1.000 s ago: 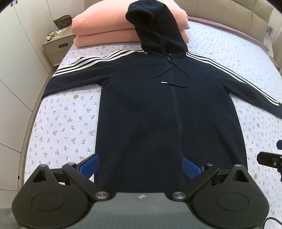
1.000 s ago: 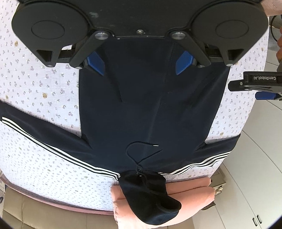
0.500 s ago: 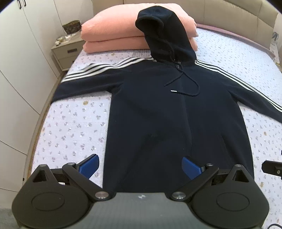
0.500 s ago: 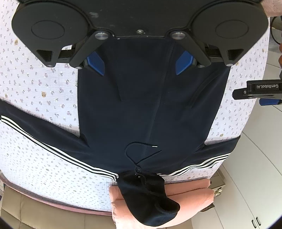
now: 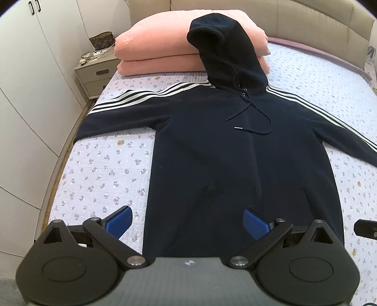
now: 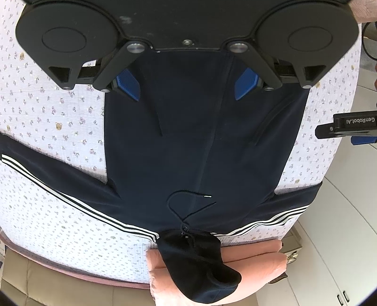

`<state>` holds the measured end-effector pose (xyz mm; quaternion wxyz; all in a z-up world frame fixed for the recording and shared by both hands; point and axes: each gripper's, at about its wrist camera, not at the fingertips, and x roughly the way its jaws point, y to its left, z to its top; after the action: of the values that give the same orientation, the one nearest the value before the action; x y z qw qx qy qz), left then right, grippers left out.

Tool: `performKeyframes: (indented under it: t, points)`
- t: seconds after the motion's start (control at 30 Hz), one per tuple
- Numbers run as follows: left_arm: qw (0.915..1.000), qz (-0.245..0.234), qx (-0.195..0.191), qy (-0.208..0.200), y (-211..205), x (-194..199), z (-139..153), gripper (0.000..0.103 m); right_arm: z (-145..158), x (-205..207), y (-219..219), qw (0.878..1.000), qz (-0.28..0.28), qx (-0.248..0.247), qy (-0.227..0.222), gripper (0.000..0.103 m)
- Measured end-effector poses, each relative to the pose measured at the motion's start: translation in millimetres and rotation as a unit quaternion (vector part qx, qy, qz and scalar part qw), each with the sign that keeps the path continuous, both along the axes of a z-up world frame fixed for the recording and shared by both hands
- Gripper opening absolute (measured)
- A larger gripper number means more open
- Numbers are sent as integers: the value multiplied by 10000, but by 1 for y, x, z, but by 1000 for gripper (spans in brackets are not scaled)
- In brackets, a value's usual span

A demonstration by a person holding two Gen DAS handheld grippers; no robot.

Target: Fold large clothes

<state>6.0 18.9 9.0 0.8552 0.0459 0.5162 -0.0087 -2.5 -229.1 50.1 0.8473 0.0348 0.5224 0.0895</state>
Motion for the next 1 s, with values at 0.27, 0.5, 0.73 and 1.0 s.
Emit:
performKeyframes:
  t: [0.27,0.5,0.73,1.0]
  points:
    - [9990,98,-391,203,18,13,-19,102,-1,-1,1,10000,54,65,19,103]
    - [9968,425,-619,261,40,23,-29,102,-1,3,6,9999,118,-67,45,103]
    - [9972,377,-602,249,41,31,-30,102,-11,13,12,9995,227,-94,173,103]
    - [9955,570,-696,310,61,78,-72,102,-36,66,32,9995,149,6,-261,103]
